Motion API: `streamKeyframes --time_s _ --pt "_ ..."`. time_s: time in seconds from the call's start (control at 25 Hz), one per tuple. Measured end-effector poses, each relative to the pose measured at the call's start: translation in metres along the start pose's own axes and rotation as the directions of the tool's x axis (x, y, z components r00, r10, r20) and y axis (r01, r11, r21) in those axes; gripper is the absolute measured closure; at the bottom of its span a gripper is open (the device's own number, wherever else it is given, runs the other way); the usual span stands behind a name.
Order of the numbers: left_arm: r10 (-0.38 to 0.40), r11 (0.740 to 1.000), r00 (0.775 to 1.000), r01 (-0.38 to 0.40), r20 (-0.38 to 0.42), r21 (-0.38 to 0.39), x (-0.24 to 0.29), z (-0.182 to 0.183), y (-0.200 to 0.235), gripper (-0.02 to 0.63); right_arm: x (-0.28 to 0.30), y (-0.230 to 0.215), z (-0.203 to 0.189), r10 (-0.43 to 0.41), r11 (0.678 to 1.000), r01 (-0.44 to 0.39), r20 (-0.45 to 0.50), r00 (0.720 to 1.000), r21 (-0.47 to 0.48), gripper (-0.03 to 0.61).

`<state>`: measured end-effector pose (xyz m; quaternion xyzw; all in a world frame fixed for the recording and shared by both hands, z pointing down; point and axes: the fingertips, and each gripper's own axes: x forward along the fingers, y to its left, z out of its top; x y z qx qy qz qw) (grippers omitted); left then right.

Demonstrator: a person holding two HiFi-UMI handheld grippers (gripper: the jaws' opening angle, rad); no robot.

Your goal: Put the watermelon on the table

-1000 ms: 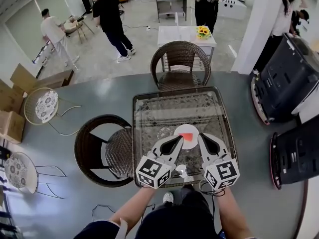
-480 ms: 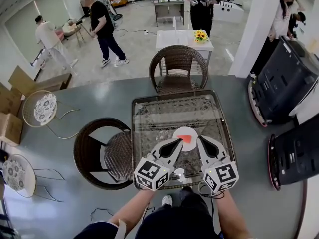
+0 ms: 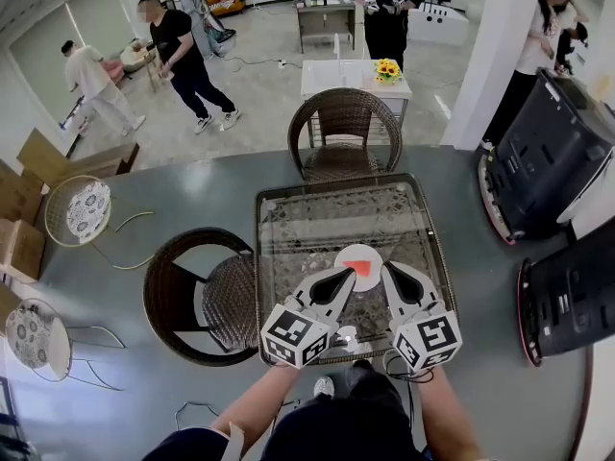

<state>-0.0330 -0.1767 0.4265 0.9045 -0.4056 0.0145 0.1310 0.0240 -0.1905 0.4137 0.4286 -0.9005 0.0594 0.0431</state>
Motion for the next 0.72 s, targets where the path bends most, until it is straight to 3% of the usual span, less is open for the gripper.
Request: streamKeyframes --time_s 0.72 --pt "0.004 1.000 1.000 -0.004 0.003 0.002 -0.0024 0.0015 -0.0018 0.609 -0.0023 0.0003 0.0047 -0.005 1.000 0.006 0.012 1.000 -0.007 0.578"
